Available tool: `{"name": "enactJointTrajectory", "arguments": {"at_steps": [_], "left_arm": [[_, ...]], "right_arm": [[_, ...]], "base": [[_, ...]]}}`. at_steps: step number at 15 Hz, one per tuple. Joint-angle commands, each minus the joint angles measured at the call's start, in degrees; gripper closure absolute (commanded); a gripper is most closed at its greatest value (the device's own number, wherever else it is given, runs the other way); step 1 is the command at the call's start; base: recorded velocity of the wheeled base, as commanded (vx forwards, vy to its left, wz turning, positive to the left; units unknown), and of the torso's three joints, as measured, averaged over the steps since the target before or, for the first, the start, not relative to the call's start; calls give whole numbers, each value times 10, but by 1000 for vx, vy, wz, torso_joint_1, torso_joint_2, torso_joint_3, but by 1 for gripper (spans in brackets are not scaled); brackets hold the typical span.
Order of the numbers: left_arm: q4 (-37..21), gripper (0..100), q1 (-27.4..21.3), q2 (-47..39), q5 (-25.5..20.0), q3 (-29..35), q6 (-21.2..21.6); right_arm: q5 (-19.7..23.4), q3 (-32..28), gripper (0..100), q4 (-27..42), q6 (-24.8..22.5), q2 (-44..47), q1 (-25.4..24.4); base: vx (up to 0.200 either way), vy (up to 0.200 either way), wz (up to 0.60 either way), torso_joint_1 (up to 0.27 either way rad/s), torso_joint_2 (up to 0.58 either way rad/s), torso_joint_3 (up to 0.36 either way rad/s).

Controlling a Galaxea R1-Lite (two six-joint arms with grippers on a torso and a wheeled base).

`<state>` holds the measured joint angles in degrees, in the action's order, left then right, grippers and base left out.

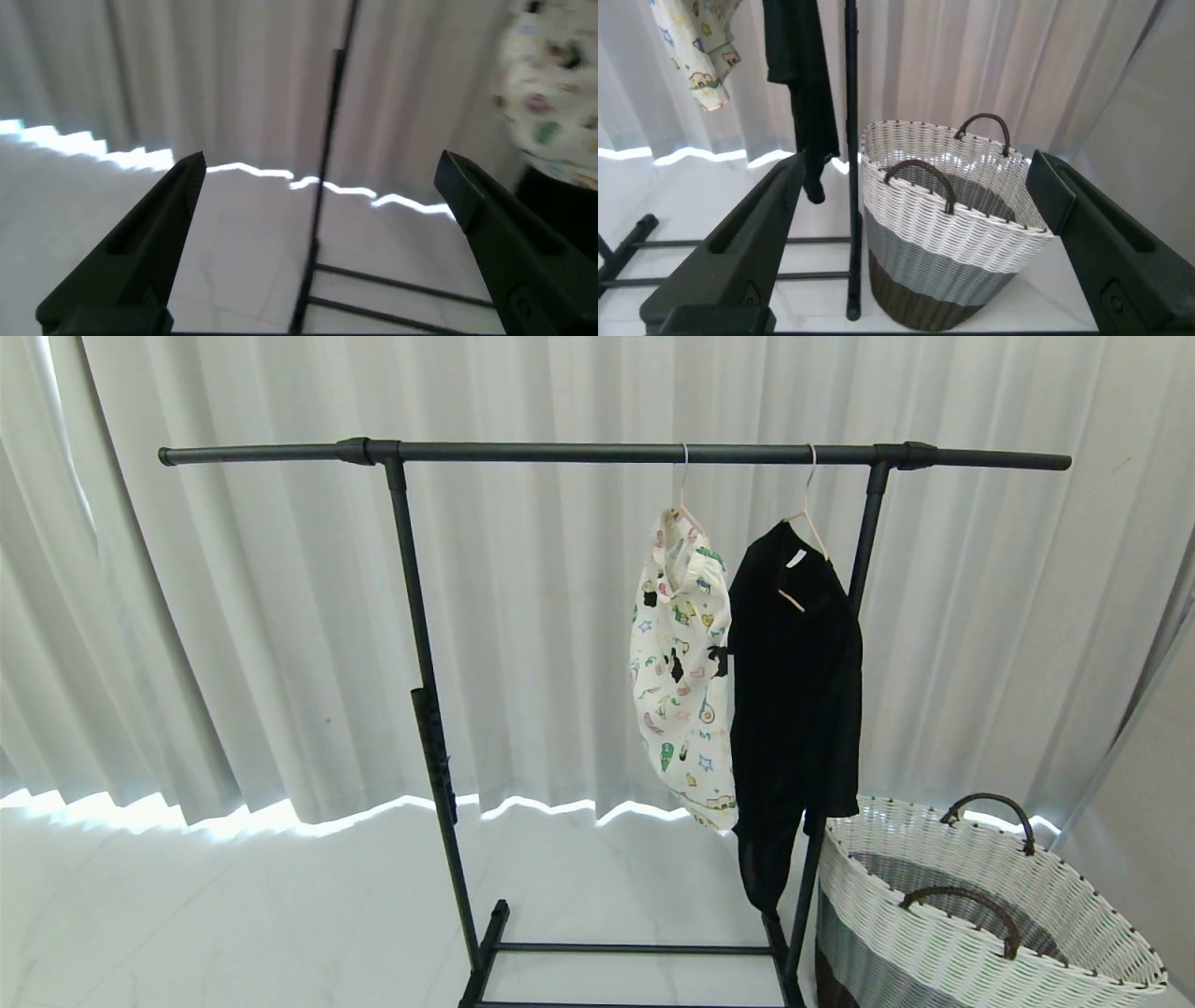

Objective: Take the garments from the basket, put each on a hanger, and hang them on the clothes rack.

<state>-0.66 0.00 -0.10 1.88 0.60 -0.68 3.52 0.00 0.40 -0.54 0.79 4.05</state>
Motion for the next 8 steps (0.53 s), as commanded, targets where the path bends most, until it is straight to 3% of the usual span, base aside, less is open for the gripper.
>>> {"name": "enactJointTrajectory", "arguments": {"at_steps": [1, 4, 7, 8], "left_arm": [[0, 0, -1, 0, -6, -3, 0], [0, 0, 0, 1, -6, -4, -3], [0, 0, 0, 1, -6, -4, -3], [0, 0, 0, 0, -6, -4, -3]], "right_arm": [[1, -1, 0, 0, 15, 2, -13], [1, -1, 0, 0, 11, 1, -23], [0, -1, 0, 0, 8, -8, -88], [0, -1, 0, 0, 9, -8, -77]], "base": [[0, 0, 0, 0, 0, 0], [0, 0, 0, 0, 0, 0], [0, 0, 0, 0, 0, 0], [0, 0, 0, 0, 0, 0]]}}
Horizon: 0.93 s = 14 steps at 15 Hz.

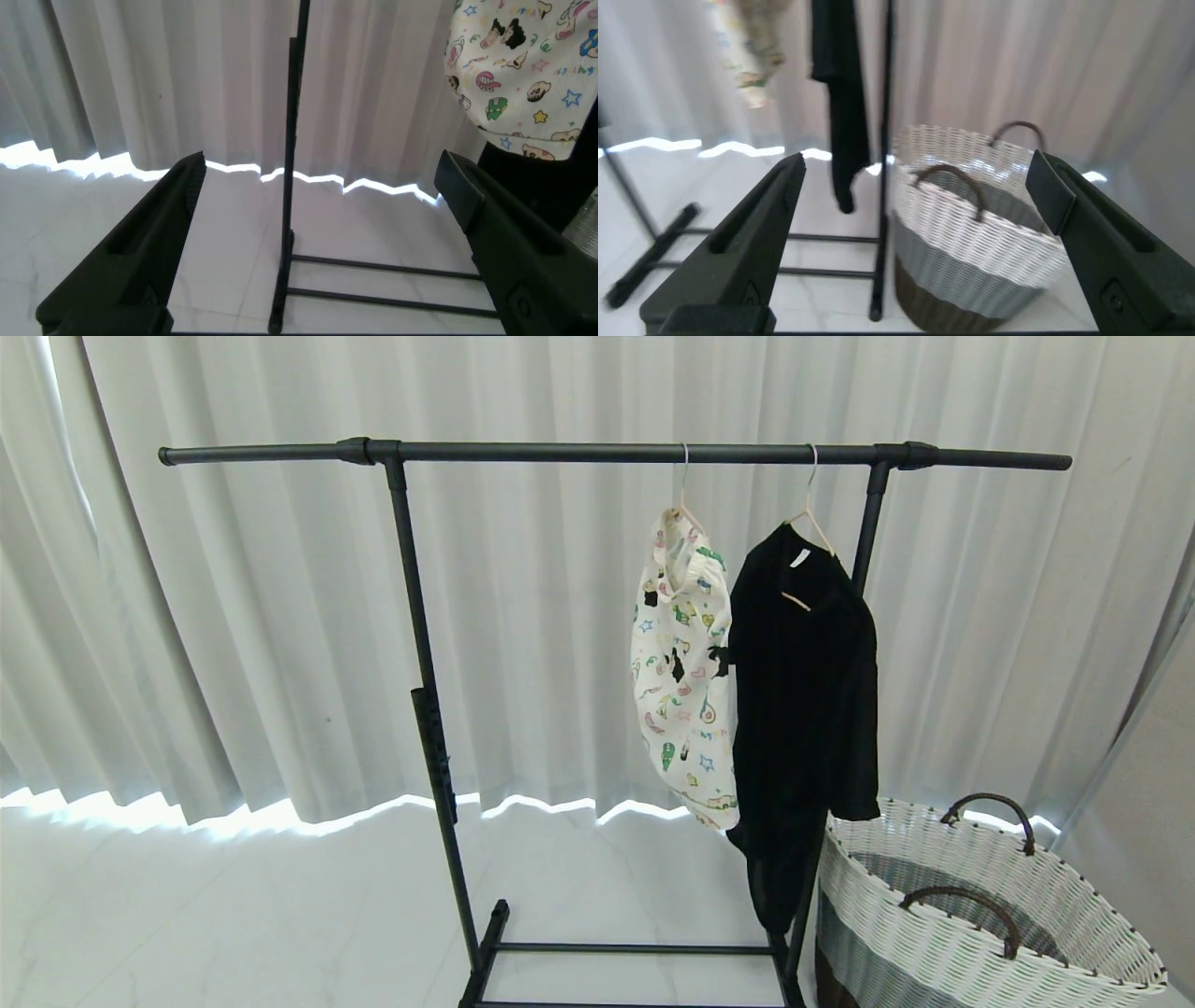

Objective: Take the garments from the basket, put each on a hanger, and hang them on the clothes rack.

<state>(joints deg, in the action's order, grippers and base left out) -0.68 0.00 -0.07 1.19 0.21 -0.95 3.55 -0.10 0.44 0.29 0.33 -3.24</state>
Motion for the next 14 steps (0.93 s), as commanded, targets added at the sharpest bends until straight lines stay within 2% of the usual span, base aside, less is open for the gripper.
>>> {"name": "enactJointTrajectory", "arguments": {"at_steps": [1, 3, 14], "left_arm": [[0, 0, 0, 0, 0, 0, 0], [0, 0, 0, 1, 0, 0, 0], [0, 0, 0, 0, 0, 0, 0]], "right_arm": [[-1, 0, 0, 0, 3, -3, 2], [-37, 0, 0, 0, 2, -3, 2], [-36, 0, 0, 0, 7, -3, 2]], "base": [[0, 0, 0, 0, 0, 0], [0, 0, 0, 0, 0, 0], [0, 0, 0, 0, 0, 0]]}}
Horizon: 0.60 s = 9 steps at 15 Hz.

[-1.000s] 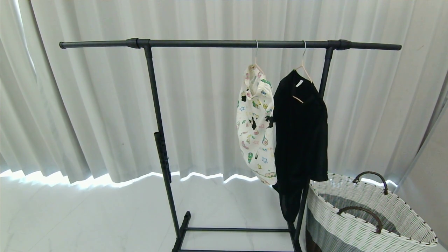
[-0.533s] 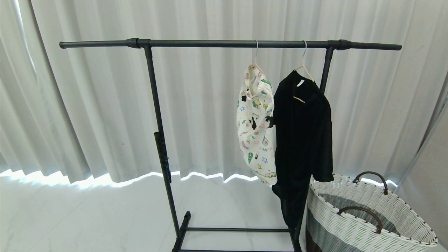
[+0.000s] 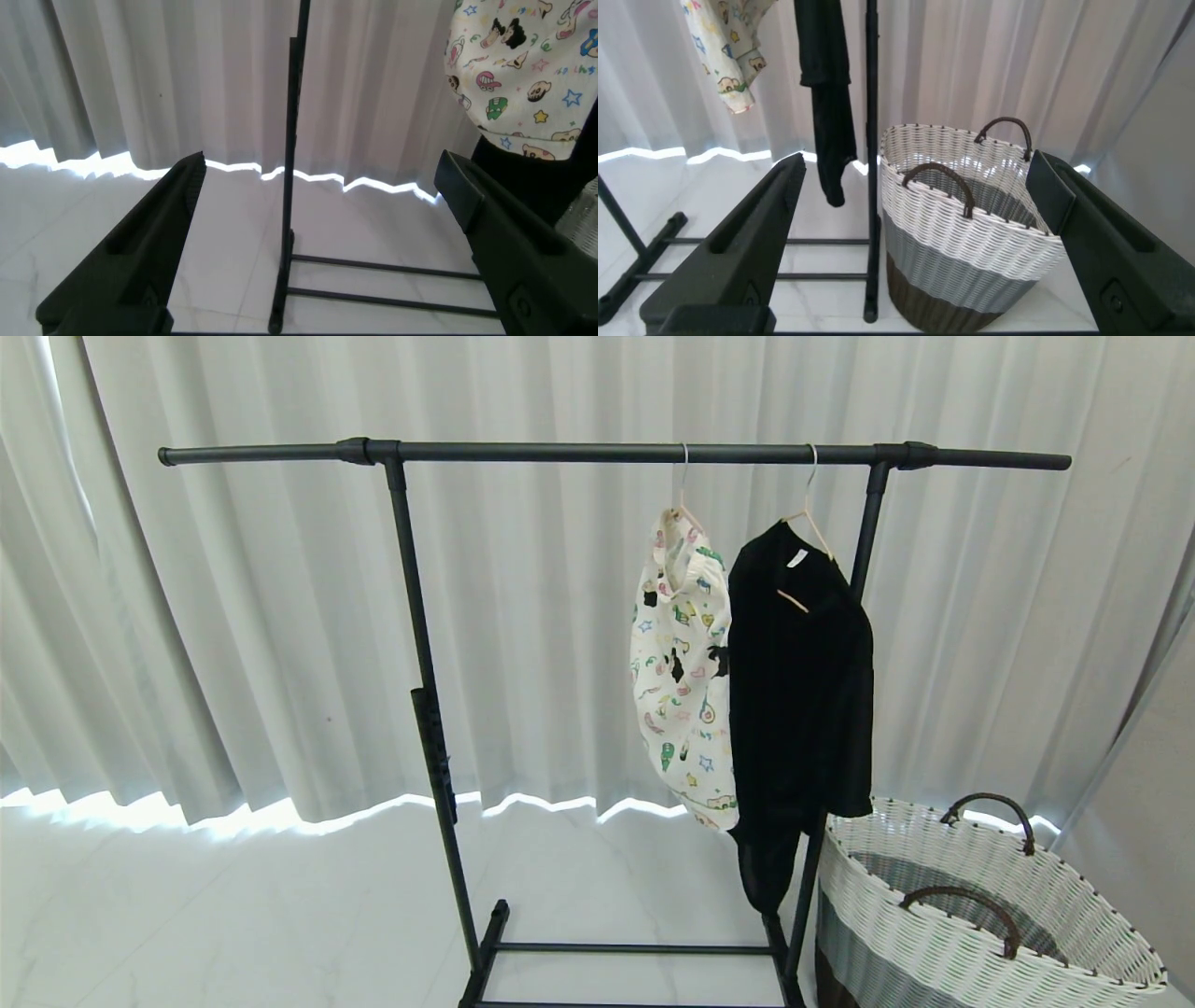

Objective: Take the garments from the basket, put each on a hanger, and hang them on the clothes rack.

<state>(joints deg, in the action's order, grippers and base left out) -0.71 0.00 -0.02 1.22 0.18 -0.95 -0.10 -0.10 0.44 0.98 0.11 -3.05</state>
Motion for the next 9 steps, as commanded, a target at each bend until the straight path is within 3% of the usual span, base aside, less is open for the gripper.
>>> {"name": "enactJointTrajectory", "arguments": {"at_steps": [1, 9], "left_arm": [[0, 0, 0, -1, 0, 0, 0], [0, 0, 0, -1, 0, 0, 0]], "right_arm": [[0, 0, 0, 0, 0, -1, 0], [0, 0, 0, 0, 0, -1, 0]], "base": [[0, 0, 0, 0, 0, 0], [0, 0, 0, 0, 0, 0]]}}
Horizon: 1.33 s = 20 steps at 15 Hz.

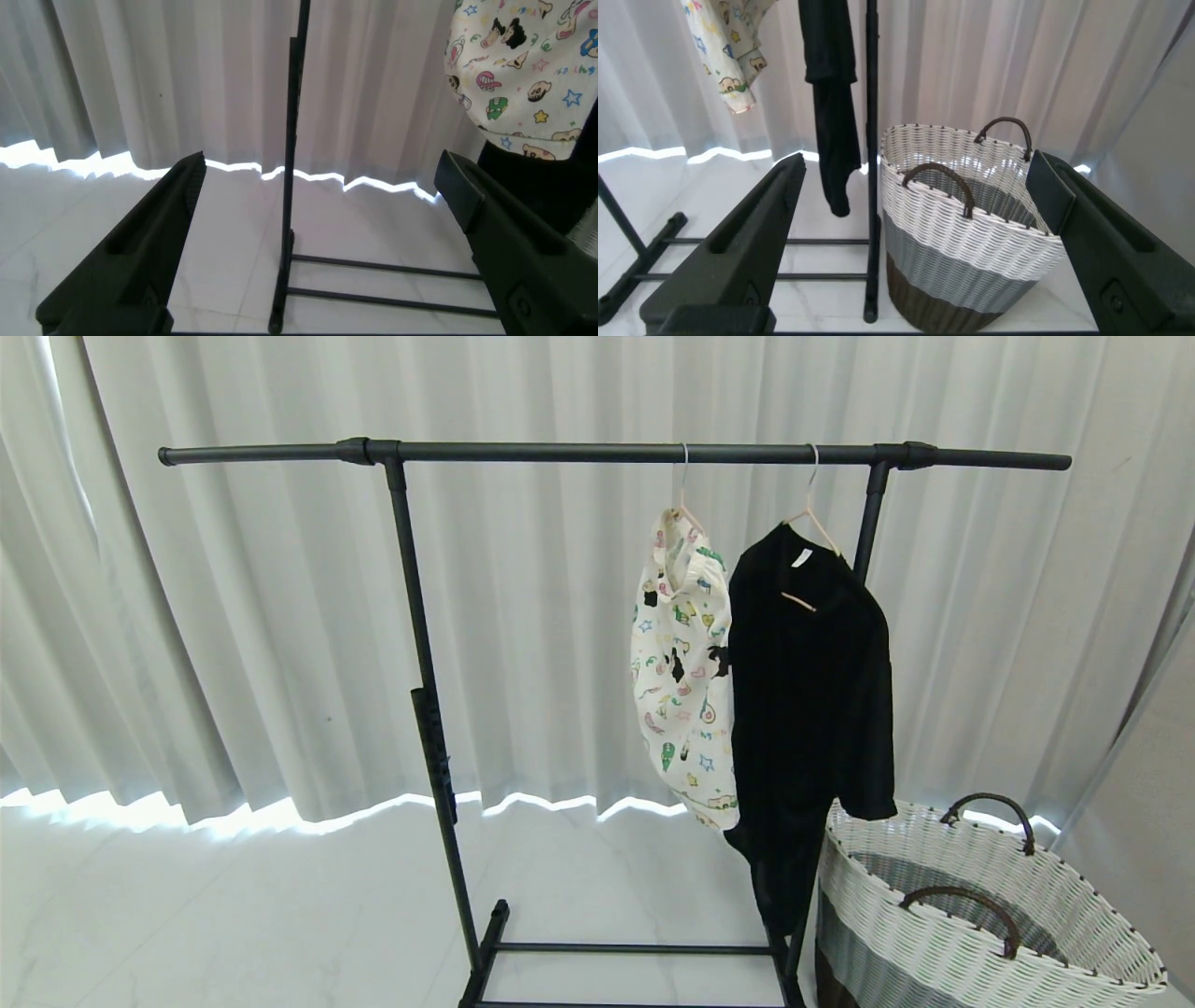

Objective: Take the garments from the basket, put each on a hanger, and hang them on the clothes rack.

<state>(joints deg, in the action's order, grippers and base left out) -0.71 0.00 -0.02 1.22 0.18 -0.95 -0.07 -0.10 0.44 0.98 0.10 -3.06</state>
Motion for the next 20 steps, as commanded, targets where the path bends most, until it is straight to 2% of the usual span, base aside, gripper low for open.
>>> {"name": "enactJointTrajectory", "arguments": {"at_steps": [1, 20], "left_arm": [[0, 0, 0, 0, 0, 0, 0], [0, 0, 0, 0, 0, 0, 0]], "right_arm": [[0, 0, 0, 0, 0, -1, 0], [0, 0, 0, 0, 0, -1, 0]], "base": [[0, 0, 0, 0, 0, 0], [0, 0, 0, 0, 0, 0]]}}
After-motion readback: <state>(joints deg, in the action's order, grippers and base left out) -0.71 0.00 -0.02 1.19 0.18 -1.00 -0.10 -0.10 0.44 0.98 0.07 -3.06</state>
